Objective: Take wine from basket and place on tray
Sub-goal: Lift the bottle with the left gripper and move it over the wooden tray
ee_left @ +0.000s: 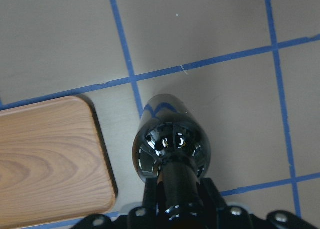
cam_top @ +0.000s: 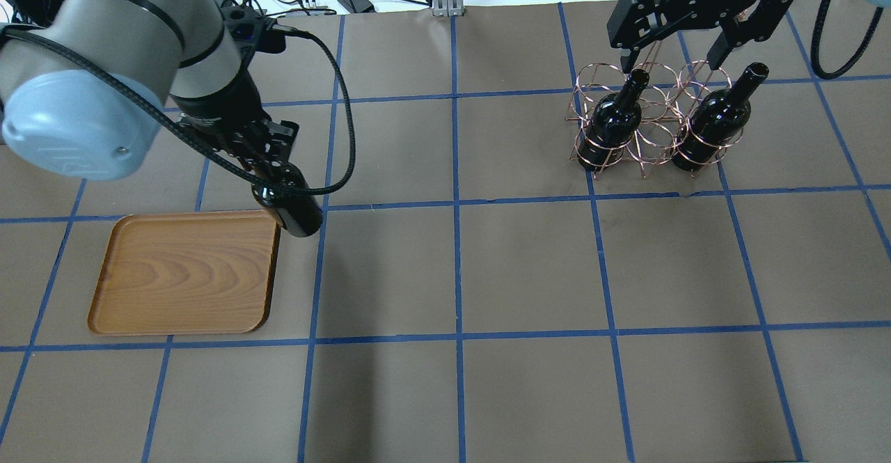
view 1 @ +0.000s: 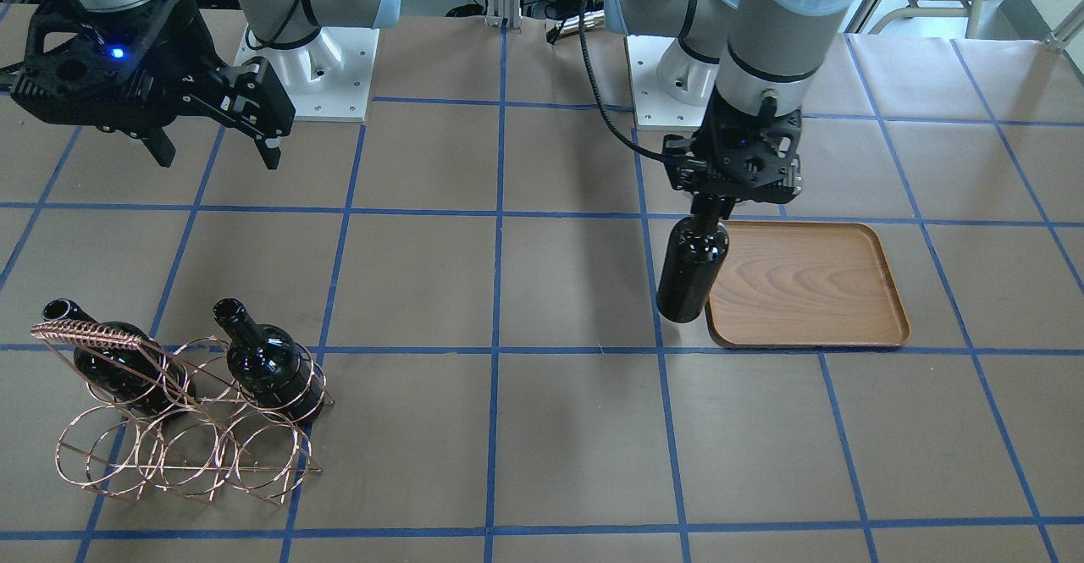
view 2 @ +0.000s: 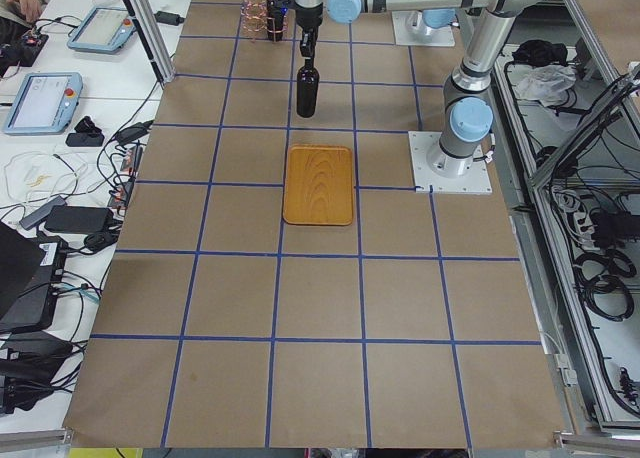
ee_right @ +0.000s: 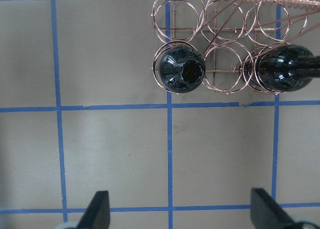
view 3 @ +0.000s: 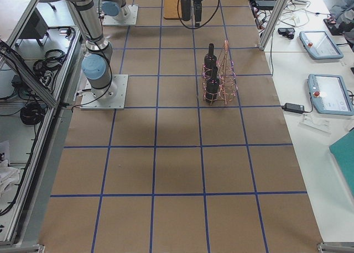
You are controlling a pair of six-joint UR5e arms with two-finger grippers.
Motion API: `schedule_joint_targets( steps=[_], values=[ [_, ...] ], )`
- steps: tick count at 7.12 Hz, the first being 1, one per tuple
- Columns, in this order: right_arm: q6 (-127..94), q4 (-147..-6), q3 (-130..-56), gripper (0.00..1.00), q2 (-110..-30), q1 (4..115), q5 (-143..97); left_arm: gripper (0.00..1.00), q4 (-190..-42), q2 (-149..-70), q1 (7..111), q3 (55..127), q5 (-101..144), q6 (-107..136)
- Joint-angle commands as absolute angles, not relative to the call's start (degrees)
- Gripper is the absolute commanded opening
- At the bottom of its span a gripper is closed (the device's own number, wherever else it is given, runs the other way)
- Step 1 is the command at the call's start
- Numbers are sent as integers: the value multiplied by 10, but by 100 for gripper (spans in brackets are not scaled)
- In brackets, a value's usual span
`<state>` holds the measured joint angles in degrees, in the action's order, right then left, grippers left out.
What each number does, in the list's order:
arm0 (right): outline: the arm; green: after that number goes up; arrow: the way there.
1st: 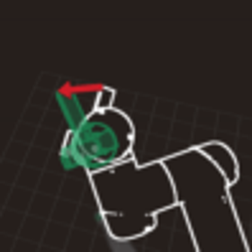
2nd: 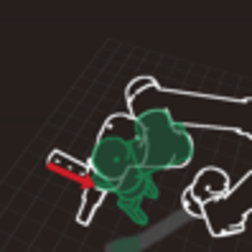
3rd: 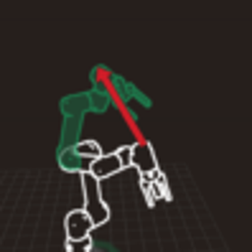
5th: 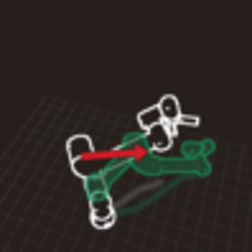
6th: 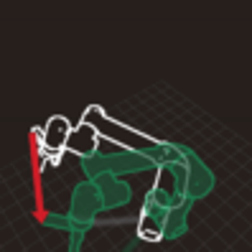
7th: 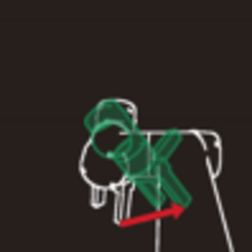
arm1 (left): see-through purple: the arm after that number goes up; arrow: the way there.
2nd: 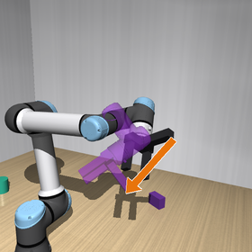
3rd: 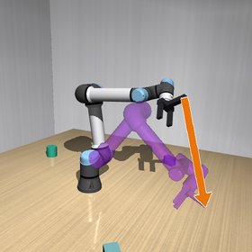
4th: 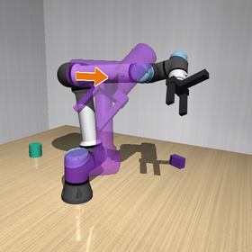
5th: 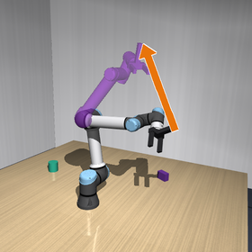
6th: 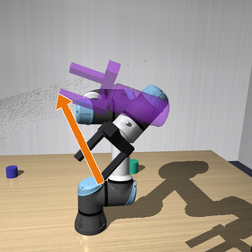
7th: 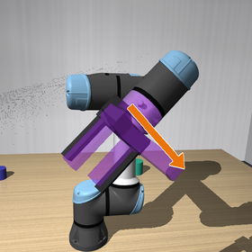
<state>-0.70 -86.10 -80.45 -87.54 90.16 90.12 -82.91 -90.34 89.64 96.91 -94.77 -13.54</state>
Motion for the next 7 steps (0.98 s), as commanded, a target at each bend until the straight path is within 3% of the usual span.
schedule_joint_targets(
  steps=[1,7],
  values=[
    [-7,-856,-806,100,-879,903,900,0,-847,-890,802,973,-960,-251],
    [-1,-859,-809,100,-882,904,897,0,-839,-871,646,1041,-950,-393]
  ],
)
